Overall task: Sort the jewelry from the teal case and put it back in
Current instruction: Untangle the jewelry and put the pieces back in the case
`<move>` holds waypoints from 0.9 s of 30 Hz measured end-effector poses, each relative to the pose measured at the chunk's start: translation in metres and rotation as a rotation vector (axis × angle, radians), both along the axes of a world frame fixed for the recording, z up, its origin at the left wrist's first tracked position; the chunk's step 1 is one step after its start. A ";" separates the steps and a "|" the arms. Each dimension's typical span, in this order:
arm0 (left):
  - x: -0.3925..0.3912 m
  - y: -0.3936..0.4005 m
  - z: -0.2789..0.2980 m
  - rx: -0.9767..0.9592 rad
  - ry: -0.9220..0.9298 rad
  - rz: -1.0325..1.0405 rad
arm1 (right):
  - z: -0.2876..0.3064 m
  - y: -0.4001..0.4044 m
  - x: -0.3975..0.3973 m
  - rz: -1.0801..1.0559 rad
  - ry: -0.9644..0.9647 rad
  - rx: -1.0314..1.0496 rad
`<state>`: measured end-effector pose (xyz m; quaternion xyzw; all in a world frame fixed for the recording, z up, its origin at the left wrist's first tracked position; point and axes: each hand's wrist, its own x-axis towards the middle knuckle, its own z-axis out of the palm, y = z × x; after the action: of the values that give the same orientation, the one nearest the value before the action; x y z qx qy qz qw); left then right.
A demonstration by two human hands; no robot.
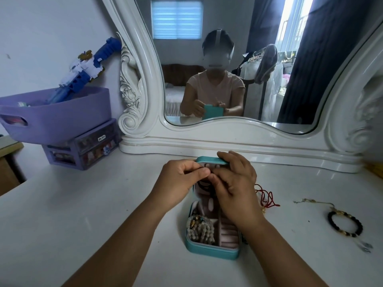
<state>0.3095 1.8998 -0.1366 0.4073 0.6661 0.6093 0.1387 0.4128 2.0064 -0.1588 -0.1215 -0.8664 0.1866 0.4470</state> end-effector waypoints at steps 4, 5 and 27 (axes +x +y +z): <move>0.004 0.007 -0.018 0.110 0.289 0.189 | 0.001 -0.003 -0.002 0.015 0.119 -0.274; 0.004 0.008 -0.022 0.128 0.369 0.214 | 0.001 -0.004 -0.002 0.006 0.143 -0.327; 0.010 0.025 -0.033 0.261 0.215 0.483 | -0.006 -0.022 -0.024 -0.206 0.259 -0.463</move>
<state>0.3190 1.9248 -0.1698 0.3136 0.6705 0.6585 -0.1355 0.3886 1.9848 -0.1648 -0.2827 -0.7195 0.3470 0.5311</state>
